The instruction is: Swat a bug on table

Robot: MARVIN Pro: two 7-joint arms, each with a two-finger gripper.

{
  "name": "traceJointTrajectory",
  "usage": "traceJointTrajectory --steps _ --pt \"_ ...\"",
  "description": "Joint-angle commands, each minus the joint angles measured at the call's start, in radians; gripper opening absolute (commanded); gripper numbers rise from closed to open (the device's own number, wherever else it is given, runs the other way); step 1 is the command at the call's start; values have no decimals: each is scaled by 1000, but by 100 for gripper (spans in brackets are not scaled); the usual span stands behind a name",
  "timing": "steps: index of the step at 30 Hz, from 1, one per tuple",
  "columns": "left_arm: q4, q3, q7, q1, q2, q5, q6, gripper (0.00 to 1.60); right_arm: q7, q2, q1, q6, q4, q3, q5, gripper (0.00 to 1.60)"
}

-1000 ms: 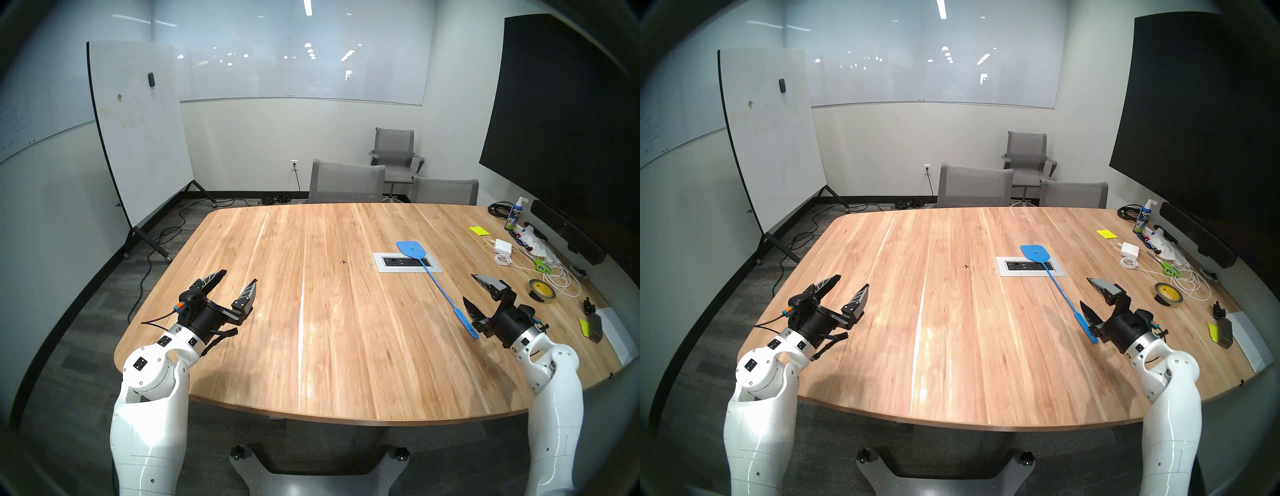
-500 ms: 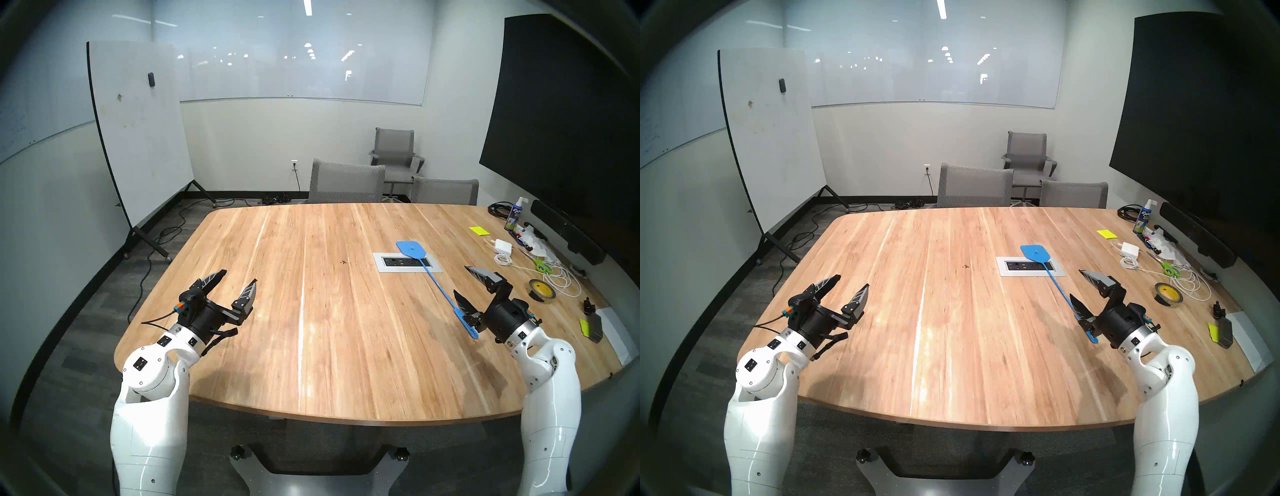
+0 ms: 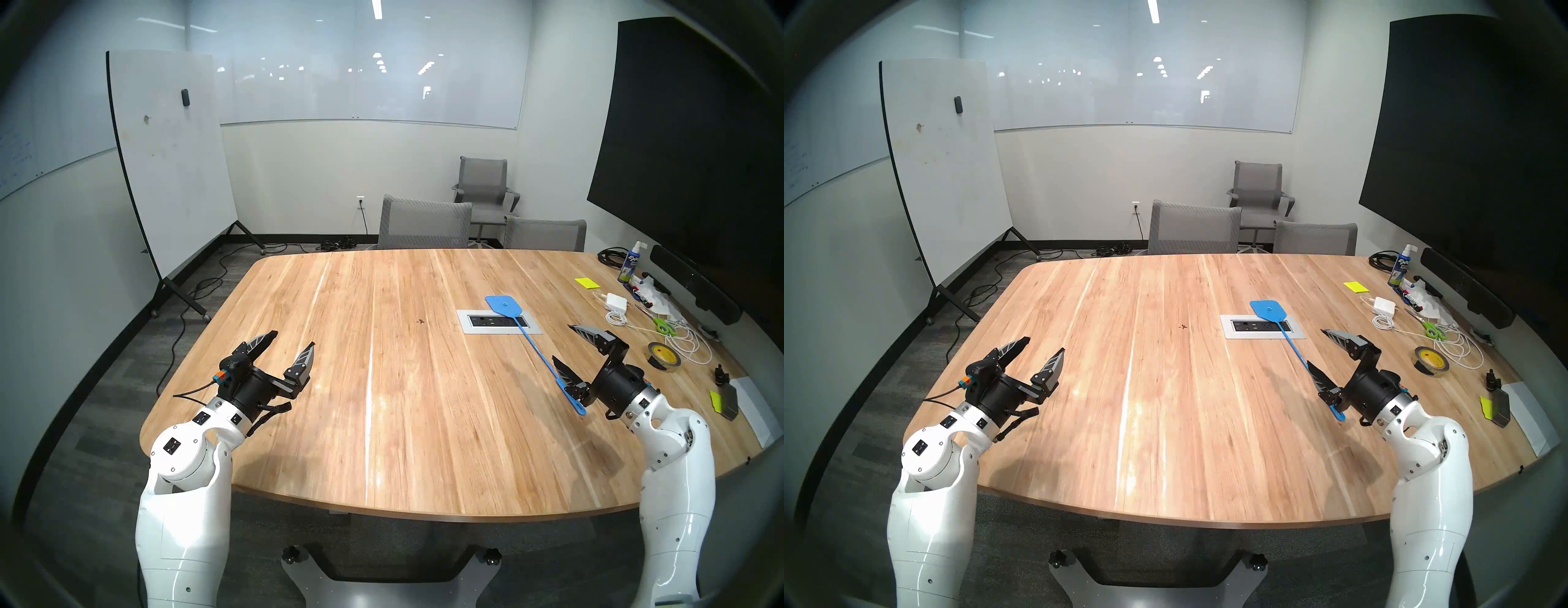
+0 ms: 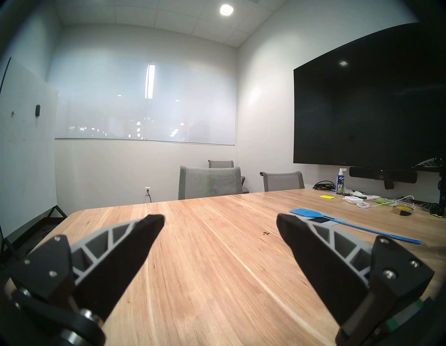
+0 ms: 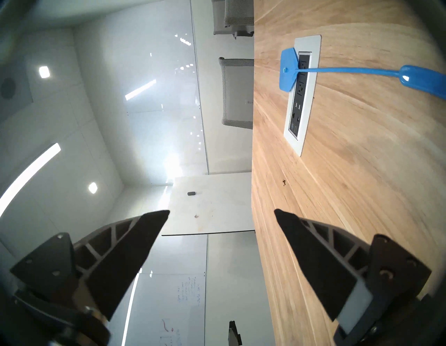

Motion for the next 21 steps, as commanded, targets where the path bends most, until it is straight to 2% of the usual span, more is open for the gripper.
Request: traceJointTrajectory --steps 1,11,18,21 --pt "-22 2 0 -6 0 0 1 160 -45 17 48 -6 -2 -16 55 160" --pt "-22 0 -2 -7 -3 2 2 160 -79 7 76 -27 11 -42 35 160" --pt "-22 -1 -4 -7 -5 3 3 160 -93 15 92 -32 35 -39 54 160" --pt "-21 -2 -6 -8 -6 4 1 160 2 8 69 -31 -14 -29 -97 160"
